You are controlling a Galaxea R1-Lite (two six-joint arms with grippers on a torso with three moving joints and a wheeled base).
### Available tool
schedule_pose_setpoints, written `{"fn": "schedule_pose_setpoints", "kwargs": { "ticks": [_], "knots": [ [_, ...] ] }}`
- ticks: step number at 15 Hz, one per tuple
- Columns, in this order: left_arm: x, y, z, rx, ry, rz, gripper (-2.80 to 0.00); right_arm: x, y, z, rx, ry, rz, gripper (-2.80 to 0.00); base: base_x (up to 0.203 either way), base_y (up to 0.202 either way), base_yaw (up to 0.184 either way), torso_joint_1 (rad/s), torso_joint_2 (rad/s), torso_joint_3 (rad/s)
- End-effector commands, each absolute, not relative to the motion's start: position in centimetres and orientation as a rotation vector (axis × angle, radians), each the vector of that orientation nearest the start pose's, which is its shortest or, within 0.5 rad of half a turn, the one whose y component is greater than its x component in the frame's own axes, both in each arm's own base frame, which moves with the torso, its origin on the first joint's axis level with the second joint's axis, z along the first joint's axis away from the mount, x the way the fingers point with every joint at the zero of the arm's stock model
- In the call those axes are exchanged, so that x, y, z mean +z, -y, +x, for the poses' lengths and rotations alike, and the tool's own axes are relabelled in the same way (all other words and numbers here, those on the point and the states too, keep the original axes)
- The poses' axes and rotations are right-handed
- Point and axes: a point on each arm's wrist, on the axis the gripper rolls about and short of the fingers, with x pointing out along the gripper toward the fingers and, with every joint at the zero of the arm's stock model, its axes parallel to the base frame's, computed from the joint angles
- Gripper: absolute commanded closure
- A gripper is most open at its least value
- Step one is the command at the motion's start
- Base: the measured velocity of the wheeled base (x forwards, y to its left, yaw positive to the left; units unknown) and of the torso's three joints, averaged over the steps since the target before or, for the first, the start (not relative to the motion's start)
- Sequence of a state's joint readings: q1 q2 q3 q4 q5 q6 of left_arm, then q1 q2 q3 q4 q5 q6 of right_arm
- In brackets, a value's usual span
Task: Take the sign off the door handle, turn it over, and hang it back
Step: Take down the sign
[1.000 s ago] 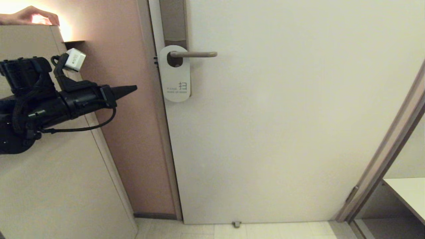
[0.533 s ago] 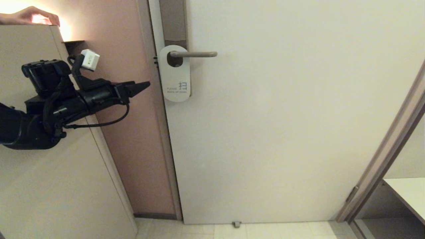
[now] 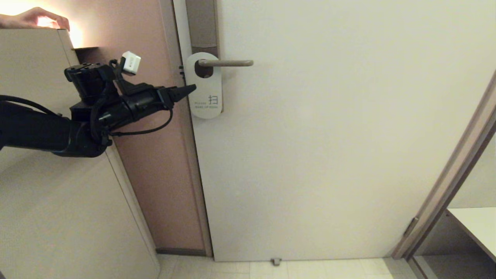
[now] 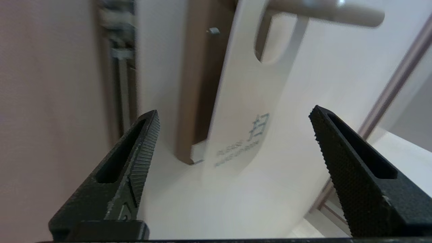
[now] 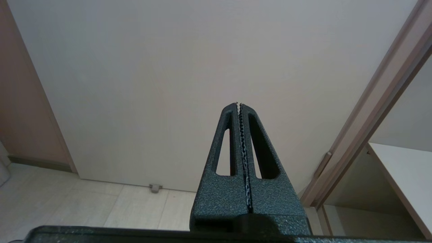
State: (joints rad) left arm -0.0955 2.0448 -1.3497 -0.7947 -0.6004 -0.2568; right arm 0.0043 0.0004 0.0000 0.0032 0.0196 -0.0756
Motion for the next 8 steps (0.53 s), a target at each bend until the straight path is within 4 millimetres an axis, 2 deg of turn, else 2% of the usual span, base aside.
{"fn": "schedule_pose_setpoints", "kwargs": {
  "ticks": [1,4,8],
  "knots": [
    [21.6,6.0,41.8,-0.724,-0.007,-0.227,-2.80,7.5,0.0,-2.3,0.025,-0.002,-0.077,0.00,0.000,0.000,0.000,0.000,0.00,0.000],
    [21.4,7.3,41.7,-0.774,-0.029,-0.260,-2.80,7.5,0.0,-2.3,0.025,-0.002,-0.077,0.00,0.000,0.000,0.000,0.000,0.00,0.000],
    [20.6,7.5,42.1,-0.802,-0.052,-0.263,-2.80,7.5,0.0,-2.3,0.025,-0.002,-0.077,0.00,0.000,0.000,0.000,0.000,0.00,0.000]
  ]
}}
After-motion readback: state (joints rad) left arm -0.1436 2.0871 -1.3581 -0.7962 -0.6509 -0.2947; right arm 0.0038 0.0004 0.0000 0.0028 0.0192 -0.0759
